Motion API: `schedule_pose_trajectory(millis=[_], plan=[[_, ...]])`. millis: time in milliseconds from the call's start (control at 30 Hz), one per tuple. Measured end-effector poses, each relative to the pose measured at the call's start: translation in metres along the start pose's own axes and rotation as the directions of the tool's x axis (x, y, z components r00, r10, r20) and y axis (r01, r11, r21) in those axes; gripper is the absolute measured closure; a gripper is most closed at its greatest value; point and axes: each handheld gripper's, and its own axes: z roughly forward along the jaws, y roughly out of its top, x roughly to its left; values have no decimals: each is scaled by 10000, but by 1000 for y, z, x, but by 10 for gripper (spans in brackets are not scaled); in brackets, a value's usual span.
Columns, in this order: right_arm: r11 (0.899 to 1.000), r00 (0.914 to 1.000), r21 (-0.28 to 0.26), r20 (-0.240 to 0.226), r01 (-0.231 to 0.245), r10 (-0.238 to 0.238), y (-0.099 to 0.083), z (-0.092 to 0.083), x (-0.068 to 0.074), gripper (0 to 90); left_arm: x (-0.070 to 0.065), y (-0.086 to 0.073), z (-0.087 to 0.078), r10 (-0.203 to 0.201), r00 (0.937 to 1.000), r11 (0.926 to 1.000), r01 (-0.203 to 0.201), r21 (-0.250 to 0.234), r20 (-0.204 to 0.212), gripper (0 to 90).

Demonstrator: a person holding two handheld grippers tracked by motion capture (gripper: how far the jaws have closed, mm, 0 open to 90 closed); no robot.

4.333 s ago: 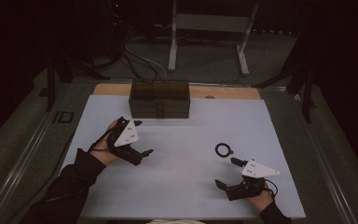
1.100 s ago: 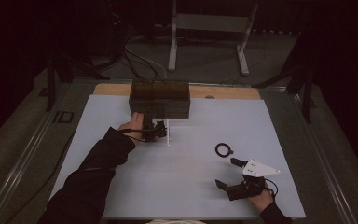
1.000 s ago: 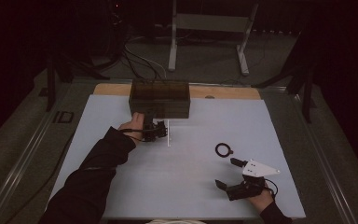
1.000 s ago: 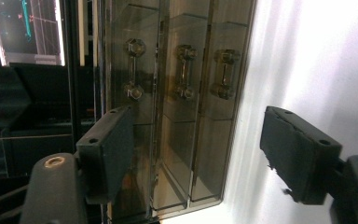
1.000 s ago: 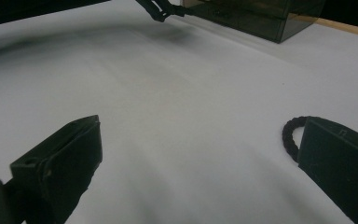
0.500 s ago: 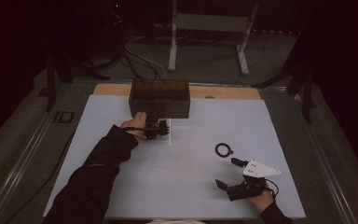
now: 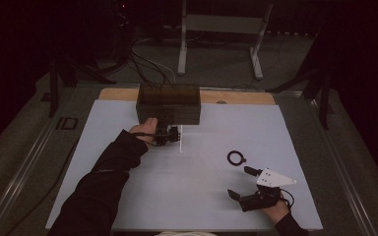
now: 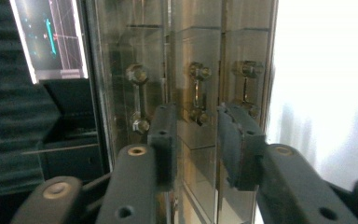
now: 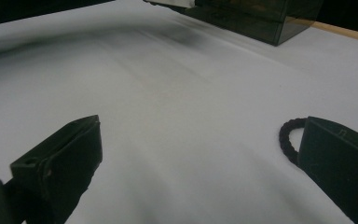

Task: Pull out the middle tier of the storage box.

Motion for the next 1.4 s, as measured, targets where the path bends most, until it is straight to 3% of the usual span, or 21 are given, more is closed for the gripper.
schedule_pose_trajectory(millis=[200, 400, 767, 1400], plan=[[10000, 10000, -25, 4, -36, 36, 0, 0, 0, 0, -2, 1, 4, 39, 10000, 9998, -38, 216, -35, 728], [10000, 10000, -11, -8, -49, 49, 0, 0, 0, 0, -6, 1, 9, 366, 9992, 9990, -361, 280, -166, 747], [10000, 10000, 18, -12, -70, 70, 0, 0, 0, 0, -4, 3, 11, 356, 9990, 9989, -347, 320, -272, 804], [10000, 10000, 38, 6, -74, 74, 0, 0, 0, 0, -4, 3, 8, 321, 9986, 9988, -305, 387, -413, 823]])
